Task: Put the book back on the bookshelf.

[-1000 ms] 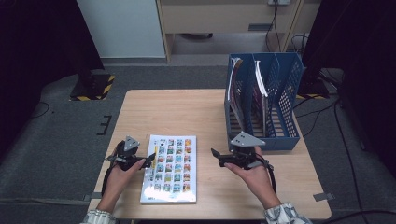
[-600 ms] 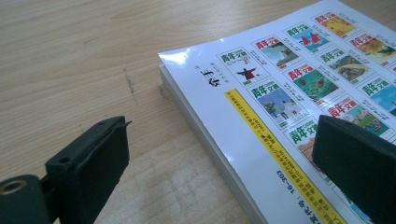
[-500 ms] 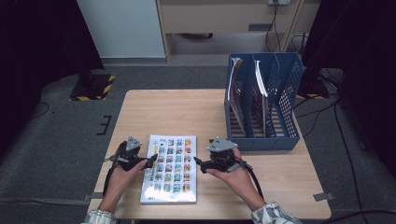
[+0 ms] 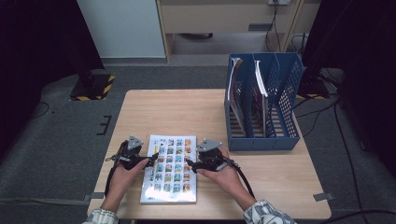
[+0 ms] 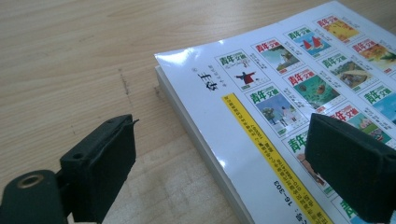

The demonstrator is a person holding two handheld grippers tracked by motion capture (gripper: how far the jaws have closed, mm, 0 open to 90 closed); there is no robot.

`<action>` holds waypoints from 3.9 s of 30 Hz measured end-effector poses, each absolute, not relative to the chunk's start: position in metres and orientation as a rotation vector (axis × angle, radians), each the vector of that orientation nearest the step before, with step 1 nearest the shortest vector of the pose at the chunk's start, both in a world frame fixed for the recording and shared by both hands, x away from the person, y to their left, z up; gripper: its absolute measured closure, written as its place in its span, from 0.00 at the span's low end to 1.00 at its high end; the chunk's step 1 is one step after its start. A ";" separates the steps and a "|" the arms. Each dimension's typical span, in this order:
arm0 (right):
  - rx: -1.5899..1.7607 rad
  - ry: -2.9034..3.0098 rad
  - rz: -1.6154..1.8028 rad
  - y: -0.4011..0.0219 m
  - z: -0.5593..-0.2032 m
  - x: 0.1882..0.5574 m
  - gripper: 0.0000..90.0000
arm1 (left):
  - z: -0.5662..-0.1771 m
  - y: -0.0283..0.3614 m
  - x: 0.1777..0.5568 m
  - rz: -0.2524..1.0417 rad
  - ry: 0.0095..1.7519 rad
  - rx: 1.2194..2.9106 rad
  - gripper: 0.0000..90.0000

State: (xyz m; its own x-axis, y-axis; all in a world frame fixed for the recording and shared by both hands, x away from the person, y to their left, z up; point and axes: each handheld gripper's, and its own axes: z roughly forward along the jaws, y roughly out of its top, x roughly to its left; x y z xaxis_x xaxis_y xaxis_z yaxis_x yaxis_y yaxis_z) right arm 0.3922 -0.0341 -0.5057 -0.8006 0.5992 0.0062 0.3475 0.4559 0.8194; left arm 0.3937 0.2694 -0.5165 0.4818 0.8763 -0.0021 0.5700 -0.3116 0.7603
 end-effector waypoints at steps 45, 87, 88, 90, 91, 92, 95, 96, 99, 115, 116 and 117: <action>0.955 2.535 1.285 -0.018 -0.537 0.399 0.08 | -0.533 0.269 0.408 0.337 1.269 1.941 0.06; 1.035 2.560 1.297 -0.020 -0.538 0.400 0.08 | -0.514 0.243 0.396 0.303 1.196 1.909 0.79; 1.033 2.560 1.298 -0.021 -0.538 0.400 0.08 | -0.512 0.241 0.393 0.324 1.174 1.895 0.82; 1.036 2.557 1.299 -0.020 -0.538 0.400 0.08 | -0.510 0.239 0.391 0.351 1.151 1.900 0.87; 1.036 2.557 1.299 -0.020 -0.538 0.400 0.08 | -0.509 0.238 0.389 0.368 1.136 1.907 0.87; 1.035 2.558 1.299 -0.020 -0.538 0.400 0.08 | -0.507 0.236 0.388 0.385 1.123 1.904 0.89; 1.027 2.566 1.297 -0.021 -0.538 0.400 0.07 | -0.501 0.234 0.383 0.419 1.084 1.903 0.91; 1.023 2.566 1.295 -0.021 -0.538 0.400 0.07 | -0.500 0.233 0.382 0.428 1.073 1.901 0.91; 1.020 2.564 1.296 -0.021 -0.538 0.400 0.07 | -0.494 0.230 0.378 0.460 1.034 1.910 0.92; 1.075 2.585 1.436 -0.027 -0.539 0.404 0.06 | -0.473 0.233 0.364 0.484 0.929 1.845 0.92; 1.077 2.590 1.441 -0.027 -0.539 0.403 0.07 | -0.473 0.233 0.364 0.477 0.930 1.838 0.92; 1.063 2.595 1.446 -0.027 -0.538 0.403 0.07 | -0.473 0.234 0.364 0.476 0.924 1.837 0.92</action>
State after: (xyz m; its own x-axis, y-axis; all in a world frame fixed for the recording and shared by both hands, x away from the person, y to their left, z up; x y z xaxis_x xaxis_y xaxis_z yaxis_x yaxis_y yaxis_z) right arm 0.4032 -0.0266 -0.5385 -0.7729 0.5480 0.3200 0.5604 0.3529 0.7492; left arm 0.3638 0.2337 -0.4730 0.6328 0.7704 -0.0782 0.3833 -0.2239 0.8961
